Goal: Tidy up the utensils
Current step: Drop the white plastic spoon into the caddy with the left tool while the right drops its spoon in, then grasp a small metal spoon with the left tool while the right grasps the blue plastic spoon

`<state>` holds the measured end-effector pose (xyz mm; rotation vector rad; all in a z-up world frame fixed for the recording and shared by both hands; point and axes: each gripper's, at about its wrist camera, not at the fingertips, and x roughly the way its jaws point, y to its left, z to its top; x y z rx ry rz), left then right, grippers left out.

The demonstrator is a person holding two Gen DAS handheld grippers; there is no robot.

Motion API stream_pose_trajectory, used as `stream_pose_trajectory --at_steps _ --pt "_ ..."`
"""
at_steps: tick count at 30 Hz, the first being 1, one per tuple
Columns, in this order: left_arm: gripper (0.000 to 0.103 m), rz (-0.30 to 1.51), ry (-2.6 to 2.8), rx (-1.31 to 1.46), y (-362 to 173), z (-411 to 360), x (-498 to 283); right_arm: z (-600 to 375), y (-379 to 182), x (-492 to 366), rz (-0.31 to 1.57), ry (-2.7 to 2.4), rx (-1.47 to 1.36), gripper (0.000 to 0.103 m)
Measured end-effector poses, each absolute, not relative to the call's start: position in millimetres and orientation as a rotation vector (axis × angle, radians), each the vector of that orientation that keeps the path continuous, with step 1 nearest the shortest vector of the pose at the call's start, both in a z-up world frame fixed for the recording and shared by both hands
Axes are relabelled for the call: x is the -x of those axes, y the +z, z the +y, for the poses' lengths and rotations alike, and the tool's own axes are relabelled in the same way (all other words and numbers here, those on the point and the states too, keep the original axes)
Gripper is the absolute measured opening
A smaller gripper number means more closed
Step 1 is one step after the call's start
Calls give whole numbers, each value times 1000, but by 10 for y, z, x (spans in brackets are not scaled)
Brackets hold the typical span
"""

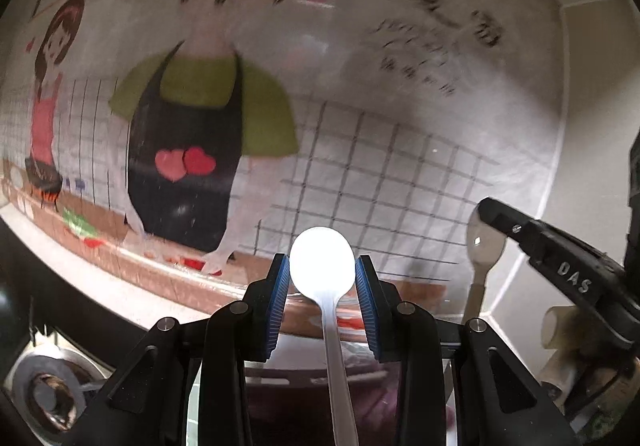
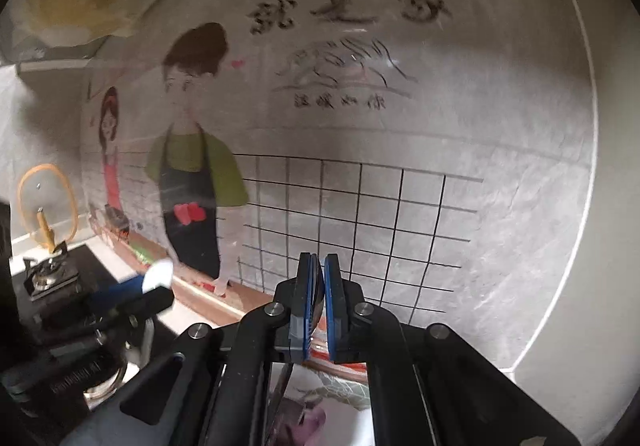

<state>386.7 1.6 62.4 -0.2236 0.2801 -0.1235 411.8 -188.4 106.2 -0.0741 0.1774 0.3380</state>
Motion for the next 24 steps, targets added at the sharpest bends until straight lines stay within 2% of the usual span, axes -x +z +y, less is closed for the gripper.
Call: stream_pose_trajectory --at_steps 8,14,18,21,24 --pt "35 366 -121 191 203 -105 -3947 -1796 630 -4251 262 366 98 5" --pt "36 485 -169 242 -49 -94 -4021 -1927 341 -4241 463 452 37 9" --pt "48 477 -160 285 68 -25 -3883 -2080 432 -4055 493 469 2 9" --pt "50 466 -164 316 254 76 -3685 -2196 606 -3835 480 480 -4 10" --pt "51 467 -161 327 441 203 -3458 -2272 775 -3592 462 497 2 16"
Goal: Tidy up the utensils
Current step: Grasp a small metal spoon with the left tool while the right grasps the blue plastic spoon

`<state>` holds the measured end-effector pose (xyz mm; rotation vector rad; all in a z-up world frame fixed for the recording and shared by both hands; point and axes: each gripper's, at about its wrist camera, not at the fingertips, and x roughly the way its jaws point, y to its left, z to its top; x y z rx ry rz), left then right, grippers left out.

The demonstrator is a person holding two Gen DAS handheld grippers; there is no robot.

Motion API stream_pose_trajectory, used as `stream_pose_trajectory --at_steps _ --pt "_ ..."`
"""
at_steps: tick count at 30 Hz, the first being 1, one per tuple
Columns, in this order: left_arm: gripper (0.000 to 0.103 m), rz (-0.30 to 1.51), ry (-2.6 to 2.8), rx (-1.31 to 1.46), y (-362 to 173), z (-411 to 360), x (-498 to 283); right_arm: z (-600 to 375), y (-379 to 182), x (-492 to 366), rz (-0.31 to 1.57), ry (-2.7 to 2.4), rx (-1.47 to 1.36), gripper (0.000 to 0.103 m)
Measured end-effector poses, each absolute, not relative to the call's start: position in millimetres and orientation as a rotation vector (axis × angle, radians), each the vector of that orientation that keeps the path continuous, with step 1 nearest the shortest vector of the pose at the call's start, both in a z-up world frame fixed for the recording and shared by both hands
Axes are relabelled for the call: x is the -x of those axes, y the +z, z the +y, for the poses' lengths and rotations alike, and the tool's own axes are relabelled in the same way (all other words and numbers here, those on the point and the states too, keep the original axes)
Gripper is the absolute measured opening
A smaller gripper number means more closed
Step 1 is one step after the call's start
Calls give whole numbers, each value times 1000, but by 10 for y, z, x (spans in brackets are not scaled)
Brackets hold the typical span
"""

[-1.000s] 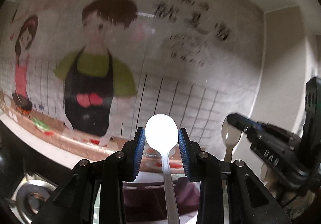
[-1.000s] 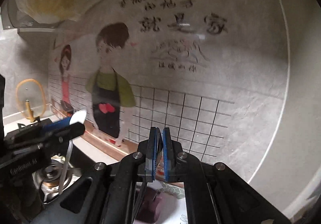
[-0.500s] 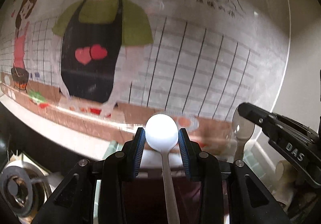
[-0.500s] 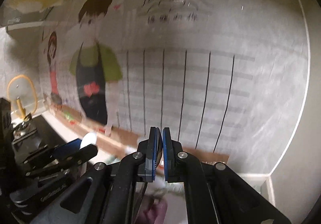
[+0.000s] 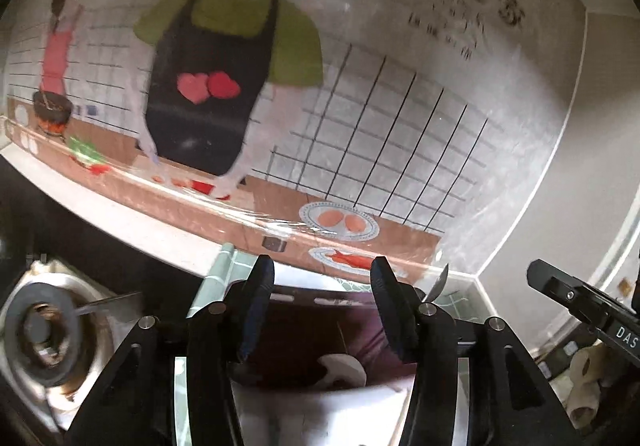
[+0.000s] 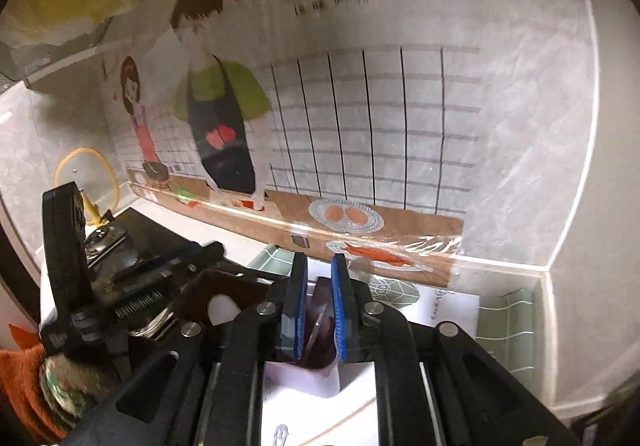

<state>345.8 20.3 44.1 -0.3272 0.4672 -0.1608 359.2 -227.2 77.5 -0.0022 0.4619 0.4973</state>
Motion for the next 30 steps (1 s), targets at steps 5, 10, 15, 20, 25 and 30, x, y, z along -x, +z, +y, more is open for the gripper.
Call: stream_pose_trajectory --at_steps 5,10,15,20,25,30 --pt "52 517 -176 286 603 321 -3013 -2386 860 -3281 483 503 23 24" --pt "52 584 -166 207 512 416 -2536 -2330 587 -3088 593 478 112 24" --pt "52 672 -119 200 166 577 -2169 -2191 52 -2910 702 467 195 24" --pt "52 745 -87 245 -206 717 -1894 -2051 -360 -2789 778 527 176 24" --pt "52 790 -66 288 -470 795 -1735 -1773 -651 -2700 862 619 153 24" --pt "52 805 -58 321 -578 856 -1642 -1427 -856 -2632 933 671 149 24"
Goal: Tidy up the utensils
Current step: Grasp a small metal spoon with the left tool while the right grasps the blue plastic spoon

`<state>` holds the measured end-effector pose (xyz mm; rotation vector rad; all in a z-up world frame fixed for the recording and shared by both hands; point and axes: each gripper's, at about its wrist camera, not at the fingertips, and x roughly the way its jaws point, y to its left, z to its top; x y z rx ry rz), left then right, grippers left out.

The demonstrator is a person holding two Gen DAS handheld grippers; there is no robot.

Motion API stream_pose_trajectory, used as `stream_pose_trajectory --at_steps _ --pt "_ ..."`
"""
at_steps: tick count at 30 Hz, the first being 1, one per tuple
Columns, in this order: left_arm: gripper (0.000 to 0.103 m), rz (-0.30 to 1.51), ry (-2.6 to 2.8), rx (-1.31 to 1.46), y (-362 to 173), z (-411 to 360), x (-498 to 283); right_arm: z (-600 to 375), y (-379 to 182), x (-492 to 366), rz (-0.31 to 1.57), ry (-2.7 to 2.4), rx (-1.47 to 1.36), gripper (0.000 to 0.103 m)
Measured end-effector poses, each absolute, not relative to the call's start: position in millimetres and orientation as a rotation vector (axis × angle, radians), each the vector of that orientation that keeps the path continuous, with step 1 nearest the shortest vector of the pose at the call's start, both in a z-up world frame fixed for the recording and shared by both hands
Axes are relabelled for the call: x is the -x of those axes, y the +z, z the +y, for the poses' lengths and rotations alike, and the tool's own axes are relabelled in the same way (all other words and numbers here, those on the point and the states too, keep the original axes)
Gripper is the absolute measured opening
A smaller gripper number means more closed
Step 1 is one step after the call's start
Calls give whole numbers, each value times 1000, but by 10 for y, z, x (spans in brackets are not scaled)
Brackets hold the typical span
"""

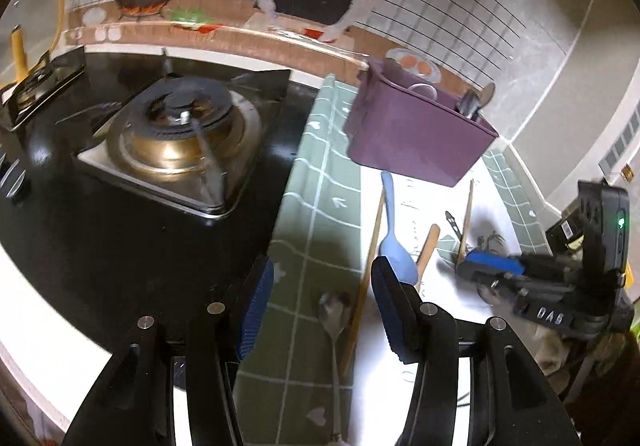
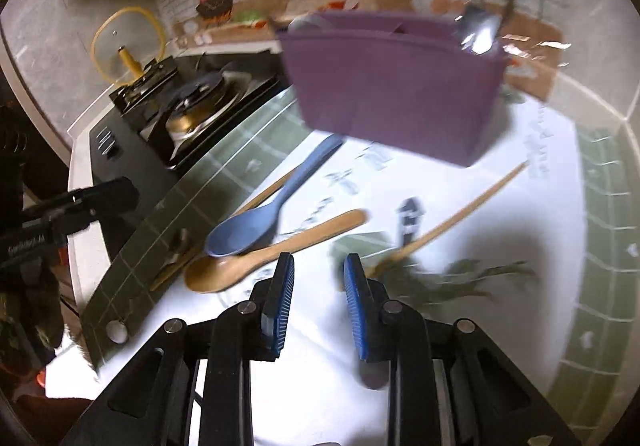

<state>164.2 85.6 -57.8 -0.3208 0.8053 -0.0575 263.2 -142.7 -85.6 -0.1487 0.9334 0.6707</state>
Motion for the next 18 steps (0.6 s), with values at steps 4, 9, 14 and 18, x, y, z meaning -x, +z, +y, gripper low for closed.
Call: stream_pose_trajectory --at_steps 4,9,14,18 --pt "52 787 -4 328 -527 1022 -1540 -1236 -954 -2526 974 705 81 24" --pt "52 798 51 327 -558 1197 -1539 -821 -892 -2233 891 798 207 21" --pt "52 825 21 334 -622 1174 -1500 -553 -934 -2236 919 873 229 16" --pt "52 866 -51 306 -691 986 -1386 -556 -1027 -2287 948 848 291 16"
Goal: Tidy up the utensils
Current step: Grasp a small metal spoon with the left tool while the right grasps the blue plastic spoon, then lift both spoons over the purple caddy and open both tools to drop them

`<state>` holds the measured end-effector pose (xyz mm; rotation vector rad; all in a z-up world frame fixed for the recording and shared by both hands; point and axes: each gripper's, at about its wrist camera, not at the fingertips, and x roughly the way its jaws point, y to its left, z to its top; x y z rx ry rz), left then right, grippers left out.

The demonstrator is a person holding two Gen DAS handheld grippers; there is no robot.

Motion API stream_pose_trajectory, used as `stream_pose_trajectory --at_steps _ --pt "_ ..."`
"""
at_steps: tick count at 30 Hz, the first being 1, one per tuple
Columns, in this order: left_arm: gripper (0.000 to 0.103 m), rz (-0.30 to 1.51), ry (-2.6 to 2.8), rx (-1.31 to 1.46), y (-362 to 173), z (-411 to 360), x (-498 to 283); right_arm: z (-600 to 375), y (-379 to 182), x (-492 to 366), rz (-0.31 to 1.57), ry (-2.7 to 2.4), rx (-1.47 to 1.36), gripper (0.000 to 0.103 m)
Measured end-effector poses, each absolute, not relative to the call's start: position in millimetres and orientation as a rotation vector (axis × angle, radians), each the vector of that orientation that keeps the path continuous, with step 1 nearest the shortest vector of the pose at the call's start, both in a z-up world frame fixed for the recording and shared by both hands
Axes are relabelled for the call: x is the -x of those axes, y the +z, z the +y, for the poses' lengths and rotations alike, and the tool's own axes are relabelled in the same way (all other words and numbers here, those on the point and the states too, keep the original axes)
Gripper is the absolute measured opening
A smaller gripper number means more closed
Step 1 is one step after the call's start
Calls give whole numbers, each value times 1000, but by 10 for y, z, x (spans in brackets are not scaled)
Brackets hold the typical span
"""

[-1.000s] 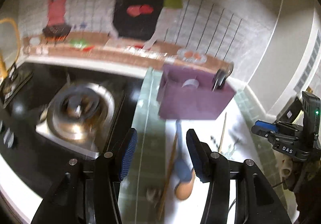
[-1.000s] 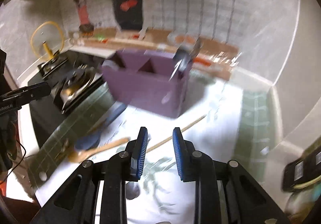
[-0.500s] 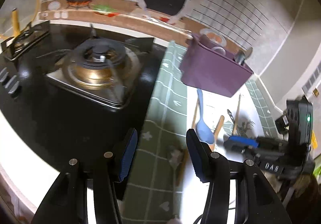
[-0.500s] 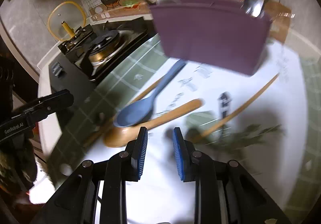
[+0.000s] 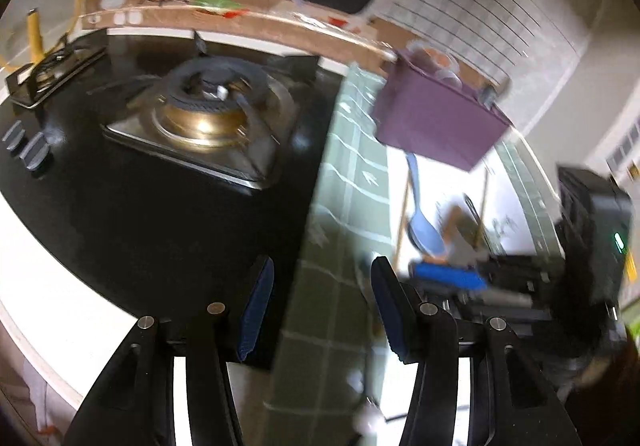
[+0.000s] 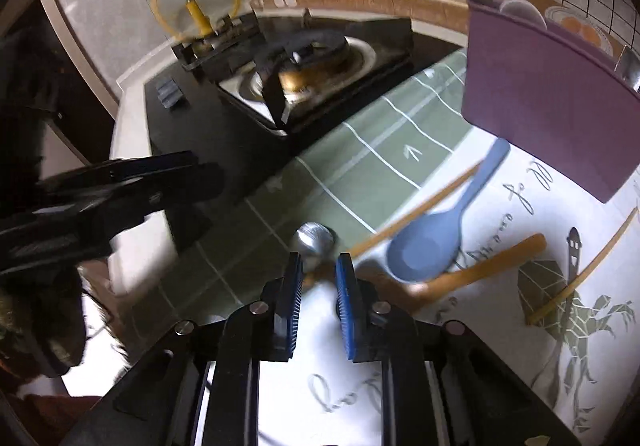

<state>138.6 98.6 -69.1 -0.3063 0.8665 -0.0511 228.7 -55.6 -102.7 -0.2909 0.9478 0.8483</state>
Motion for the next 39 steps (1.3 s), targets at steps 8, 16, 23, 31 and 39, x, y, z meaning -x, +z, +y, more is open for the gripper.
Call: stream_pose_trajectory --at_steps 8,16,23,31,39 --pt "52 944 -133 205 -884 576 -907 -1215 -995 -2360 942 704 306 17" --pt "29 969 -118 138 -983 371 -792 -1590 -850 -2319 876 624 276 17" --pt "22 901 -74 110 -809 448 -777 -1181 -878 -2319 852 687 215 17" --pt "22 807 -36 179 -473 690 -906 -998 -885 -2733 902 637 -6 17" --pt "22 758 -58 195 -262 728 -1049 -678 -1051 -3146 913 506 158 19"
